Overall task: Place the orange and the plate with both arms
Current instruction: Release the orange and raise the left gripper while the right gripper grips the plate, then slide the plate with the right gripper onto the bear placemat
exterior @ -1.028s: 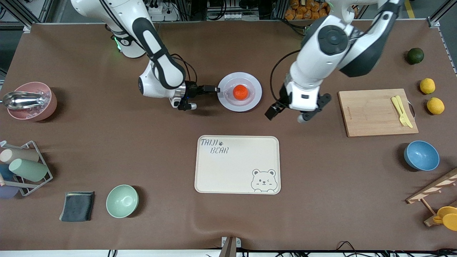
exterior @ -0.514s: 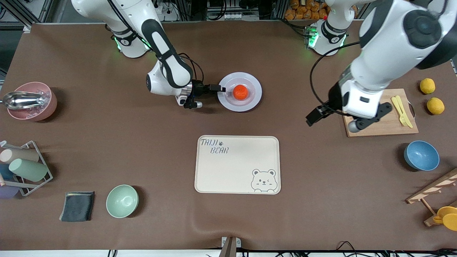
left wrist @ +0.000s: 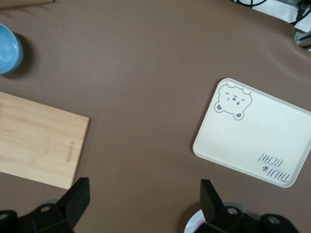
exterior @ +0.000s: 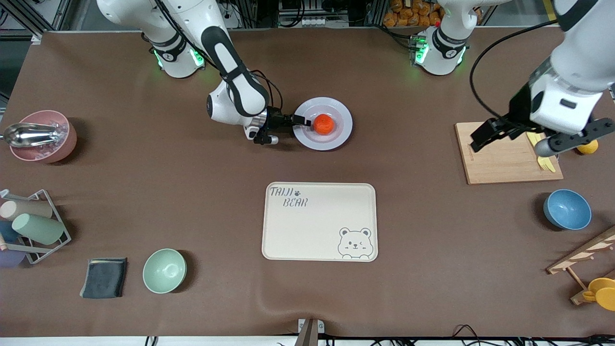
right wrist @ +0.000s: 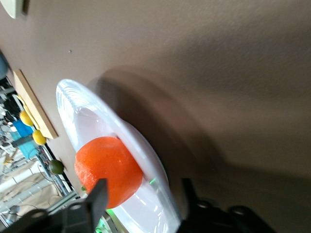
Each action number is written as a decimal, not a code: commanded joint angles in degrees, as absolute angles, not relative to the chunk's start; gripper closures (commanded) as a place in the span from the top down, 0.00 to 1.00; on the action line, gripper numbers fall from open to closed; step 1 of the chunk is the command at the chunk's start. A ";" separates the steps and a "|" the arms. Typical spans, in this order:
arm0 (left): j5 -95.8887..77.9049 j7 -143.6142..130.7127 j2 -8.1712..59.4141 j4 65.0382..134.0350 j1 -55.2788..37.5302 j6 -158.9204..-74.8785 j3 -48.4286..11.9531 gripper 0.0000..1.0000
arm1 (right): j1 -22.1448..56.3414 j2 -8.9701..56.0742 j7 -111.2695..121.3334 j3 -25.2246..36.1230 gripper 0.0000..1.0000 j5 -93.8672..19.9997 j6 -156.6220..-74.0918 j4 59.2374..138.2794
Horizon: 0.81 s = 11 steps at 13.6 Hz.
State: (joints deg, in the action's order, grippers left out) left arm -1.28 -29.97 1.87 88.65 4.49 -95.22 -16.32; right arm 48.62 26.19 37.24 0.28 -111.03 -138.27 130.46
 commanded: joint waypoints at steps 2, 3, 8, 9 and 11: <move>-0.70 -20.59 -2.19 89.12 3.08 -90.63 -10.38 1.00 | 49.84 26.72 42.27 0.88 0.00 -116.89 -139.83 129.55; -0.79 -17.26 -2.81 89.12 3.08 -90.09 -8.98 1.00 | 49.75 26.37 42.28 0.88 0.00 -116.98 -139.83 129.55; -0.53 -10.92 -5.53 90.00 3.16 -88.60 -7.30 1.00 | 46.94 23.39 42.27 1.23 0.00 -116.90 -139.83 128.94; -0.61 -8.55 -5.89 90.09 3.16 -87.81 -6.77 1.00 | 45.98 22.42 42.54 1.23 0.00 -116.89 -139.83 128.59; -0.62 -6.77 -6.68 91.14 2.90 -87.71 -6.24 1.00 | 44.31 21.62 43.24 1.49 0.00 -116.37 -139.92 126.31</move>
